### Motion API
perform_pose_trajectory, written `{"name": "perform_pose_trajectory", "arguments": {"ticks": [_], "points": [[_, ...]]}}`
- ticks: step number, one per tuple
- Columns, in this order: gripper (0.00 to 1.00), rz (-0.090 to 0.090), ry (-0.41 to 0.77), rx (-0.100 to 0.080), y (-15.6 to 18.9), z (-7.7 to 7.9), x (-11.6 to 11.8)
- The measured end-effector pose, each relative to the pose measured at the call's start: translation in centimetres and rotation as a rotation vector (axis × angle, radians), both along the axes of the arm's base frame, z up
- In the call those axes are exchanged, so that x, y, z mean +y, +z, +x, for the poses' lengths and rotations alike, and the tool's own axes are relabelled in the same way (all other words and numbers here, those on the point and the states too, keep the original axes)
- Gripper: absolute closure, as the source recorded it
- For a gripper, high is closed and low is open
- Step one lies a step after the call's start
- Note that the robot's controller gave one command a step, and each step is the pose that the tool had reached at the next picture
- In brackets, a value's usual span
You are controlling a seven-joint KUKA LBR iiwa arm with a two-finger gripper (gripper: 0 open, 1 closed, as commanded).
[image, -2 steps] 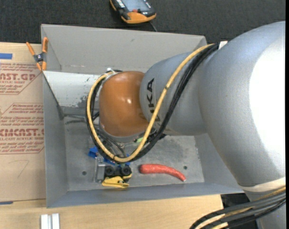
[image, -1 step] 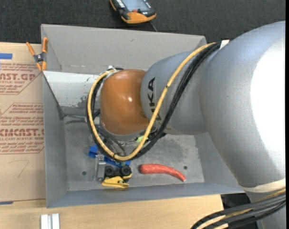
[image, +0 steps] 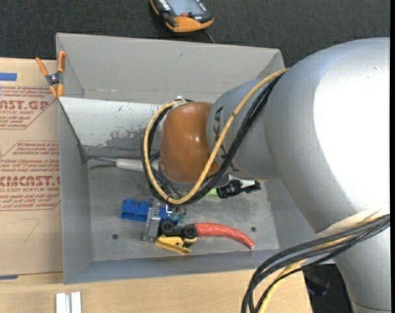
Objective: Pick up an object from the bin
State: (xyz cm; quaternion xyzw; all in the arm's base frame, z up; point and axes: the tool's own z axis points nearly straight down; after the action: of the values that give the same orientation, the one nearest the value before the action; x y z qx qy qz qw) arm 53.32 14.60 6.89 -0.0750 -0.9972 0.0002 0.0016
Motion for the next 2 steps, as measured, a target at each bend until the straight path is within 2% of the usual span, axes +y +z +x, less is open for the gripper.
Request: {"name": "perform_pose_trajectory", "arguments": {"ticks": [1,2], "points": [[0.00,0.003,0.006,-0.004,4.5,-0.1,-0.1],[0.00,0.001,0.002,0.004,0.6,-0.2,0.1]]}}
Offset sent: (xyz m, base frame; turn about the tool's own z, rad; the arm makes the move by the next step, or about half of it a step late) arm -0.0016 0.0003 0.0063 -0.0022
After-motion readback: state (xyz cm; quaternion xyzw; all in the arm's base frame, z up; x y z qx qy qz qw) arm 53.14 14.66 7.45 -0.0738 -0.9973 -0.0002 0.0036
